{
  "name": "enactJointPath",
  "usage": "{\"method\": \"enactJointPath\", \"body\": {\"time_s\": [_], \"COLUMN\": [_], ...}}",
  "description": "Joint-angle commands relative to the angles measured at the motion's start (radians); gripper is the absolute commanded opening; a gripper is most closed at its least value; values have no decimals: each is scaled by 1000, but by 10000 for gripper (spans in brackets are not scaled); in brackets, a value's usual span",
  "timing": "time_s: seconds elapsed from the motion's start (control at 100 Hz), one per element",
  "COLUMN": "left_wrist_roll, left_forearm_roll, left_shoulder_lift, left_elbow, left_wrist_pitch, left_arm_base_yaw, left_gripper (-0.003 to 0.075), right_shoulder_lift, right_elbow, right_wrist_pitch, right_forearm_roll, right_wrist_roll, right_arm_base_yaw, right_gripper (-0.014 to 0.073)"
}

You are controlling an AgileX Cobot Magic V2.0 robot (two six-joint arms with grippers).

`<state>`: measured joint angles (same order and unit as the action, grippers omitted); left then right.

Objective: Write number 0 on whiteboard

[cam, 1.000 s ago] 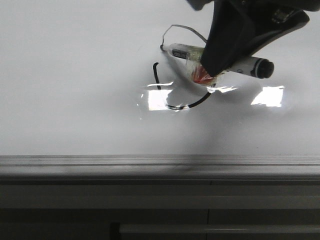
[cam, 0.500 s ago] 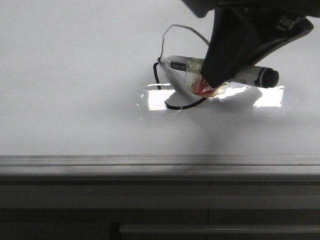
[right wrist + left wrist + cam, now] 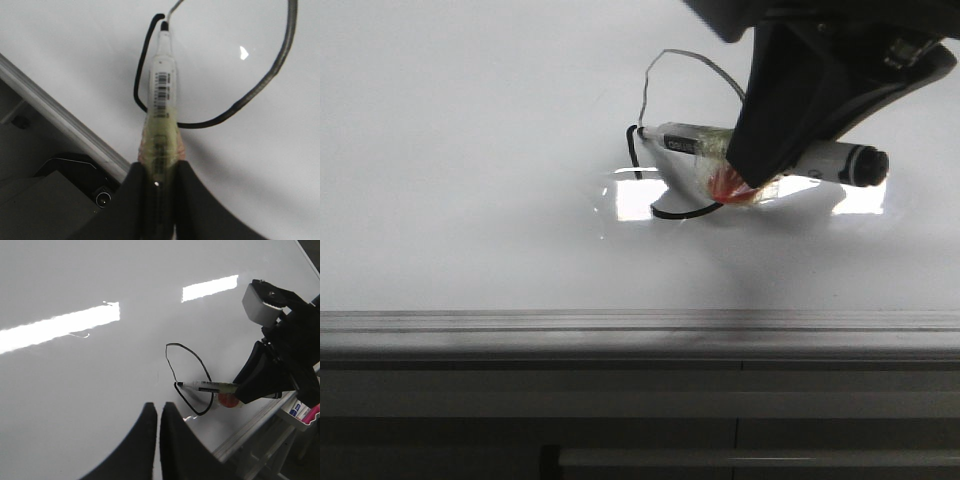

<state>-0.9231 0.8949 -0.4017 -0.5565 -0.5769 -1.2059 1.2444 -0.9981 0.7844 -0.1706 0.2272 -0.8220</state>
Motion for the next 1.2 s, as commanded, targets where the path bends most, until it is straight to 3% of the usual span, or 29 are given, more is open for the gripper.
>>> {"method": "enactJointPath", "body": {"time_s": [0.0,0.29,0.63,0.9,1.0,1.12,1.19], "left_wrist_roll": [-8,-8,-8,-8,-3,81,117], "left_forearm_roll": [24,24,17,16,12,-20,-44], "left_shoulder_lift": [-7,-7,-7,-34,-67,-114,-144], "left_elbow": [-27,-27,-27,-27,-29,-29,-31], "left_wrist_pitch": [47,47,74,156,178,256,288], "left_arm_base_yaw": [1,1,1,1,0,0,0], "left_gripper": [-20,-20,-20,-11,88,339,431], "right_shoulder_lift": [-16,-32,-266,-341,-341,-337,-317], "right_elbow": [-20,-47,-339,-321,-284,-237,-230], "right_wrist_pitch": [-20,-1,128,319,373,378,385], "right_forearm_roll": [13,15,12,-4,41,162,246], "right_wrist_roll": [-41,-47,-177,-194,-233,-290,-329], "right_arm_base_yaw": [3,3,3,3,3,3,3], "right_gripper": [-59,-59,-59,-59,-59,-59,-59]}}
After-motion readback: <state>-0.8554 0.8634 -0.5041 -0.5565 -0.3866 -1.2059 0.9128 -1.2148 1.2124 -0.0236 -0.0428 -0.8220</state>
